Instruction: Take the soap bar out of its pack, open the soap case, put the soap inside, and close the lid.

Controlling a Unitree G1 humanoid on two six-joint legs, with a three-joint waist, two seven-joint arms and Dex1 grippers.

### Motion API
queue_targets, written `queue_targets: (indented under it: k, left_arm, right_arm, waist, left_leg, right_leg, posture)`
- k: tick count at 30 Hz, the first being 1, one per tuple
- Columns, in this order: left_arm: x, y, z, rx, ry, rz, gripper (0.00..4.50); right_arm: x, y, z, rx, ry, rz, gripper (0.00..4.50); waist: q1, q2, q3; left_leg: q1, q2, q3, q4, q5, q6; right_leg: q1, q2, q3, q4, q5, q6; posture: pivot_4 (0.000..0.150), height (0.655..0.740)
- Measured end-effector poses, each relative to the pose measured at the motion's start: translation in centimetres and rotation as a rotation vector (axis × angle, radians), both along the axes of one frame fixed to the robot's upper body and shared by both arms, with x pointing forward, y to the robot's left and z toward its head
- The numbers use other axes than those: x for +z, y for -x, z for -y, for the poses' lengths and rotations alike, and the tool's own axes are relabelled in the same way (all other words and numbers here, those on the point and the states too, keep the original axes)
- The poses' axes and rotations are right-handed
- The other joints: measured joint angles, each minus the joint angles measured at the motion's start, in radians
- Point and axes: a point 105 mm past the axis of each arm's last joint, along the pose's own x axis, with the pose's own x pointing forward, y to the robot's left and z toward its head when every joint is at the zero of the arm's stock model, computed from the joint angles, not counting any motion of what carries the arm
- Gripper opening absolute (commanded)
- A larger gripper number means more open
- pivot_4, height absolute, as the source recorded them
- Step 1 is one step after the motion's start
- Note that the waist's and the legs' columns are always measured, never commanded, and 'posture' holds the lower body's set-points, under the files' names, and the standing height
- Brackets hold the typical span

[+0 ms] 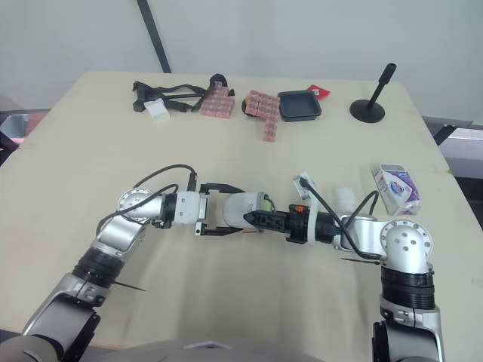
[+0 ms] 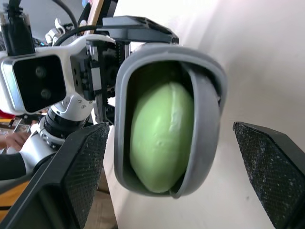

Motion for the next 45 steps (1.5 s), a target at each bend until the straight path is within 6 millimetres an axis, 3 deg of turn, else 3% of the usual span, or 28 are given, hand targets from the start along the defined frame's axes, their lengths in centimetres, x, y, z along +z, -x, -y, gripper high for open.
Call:
queue_targets:
  k: [8,16,34,35,36,45]
  left_arm:
    - [0.06,-0.04,0.05,0.003,0.004,0.001,3.45]
    - [0.10,-0.09,0.07,0.007,0.007,0.004,3.45]
    - [-0.11,-0.17,0.33,0.013,0.001,-0.012,3.45]
    - [-0.11,-0.21,0.35,0.014,0.000,-0.016,4.25]
    - [-0.08,-0.24,0.37,0.015,0.000,-0.021,4.48]
    - [0.05,-0.67,0.25,0.007,-0.003,-0.124,4.50]
  right_arm:
    - [0.34,0.03,-0.25,0.003,-0.014,-0.005,4.48]
    - [0.39,-0.14,-0.35,-0.014,-0.025,-0.011,2.06]
    - [0.13,-0.06,-0.17,-0.020,-0.018,-0.023,2.06]
    - [0.11,-0.06,-0.18,-0.020,-0.017,-0.023,2.06]
    - [0.10,-0.08,-0.16,-0.022,-0.016,-0.022,2.06]
    - [0.32,0.00,-0.18,-0.014,-0.010,-0.004,2.06]
  waist:
    - [0.001,0.000,0.000]
    - [0.001,0.000,0.000]
    - [0.001,0.000,0.000]
    - [0.001,0.000,0.000]
    - [0.001,0.000,0.000]
    - [0.001,0.000,0.000]
  left_leg:
    - [0.000,0.000,0.000,0.000,0.000,0.000]
    - [-0.001,0.000,-0.001,0.000,0.000,0.000]
    - [-0.002,0.000,-0.001,0.000,0.000,-0.001]
    - [-0.002,0.000,-0.001,0.000,0.000,-0.001]
    - [-0.002,0.000,-0.001,0.000,0.000,-0.001]
    - [-0.002,0.000,-0.001,0.000,-0.001,-0.001]
  right_leg:
    - [0.000,0.000,0.000,-0.001,0.000,0.000]
    - [0.000,0.000,-0.001,-0.001,0.000,0.000]
    - [0.000,0.000,-0.001,-0.002,0.000,0.000]
    - [0.000,0.000,-0.001,-0.002,0.000,0.000]
    - [0.000,0.000,-0.001,-0.002,0.000,0.000]
    - [0.000,0.001,-0.001,-0.002,0.000,0.000]
  posture:
    - [0.150,0.7400]
    - [0.150,0.7400]
    - [0.150,0.7400]
    - [0.150,0.7400]
    - [0.150,0.7400]
    - [0.150,0.7400]
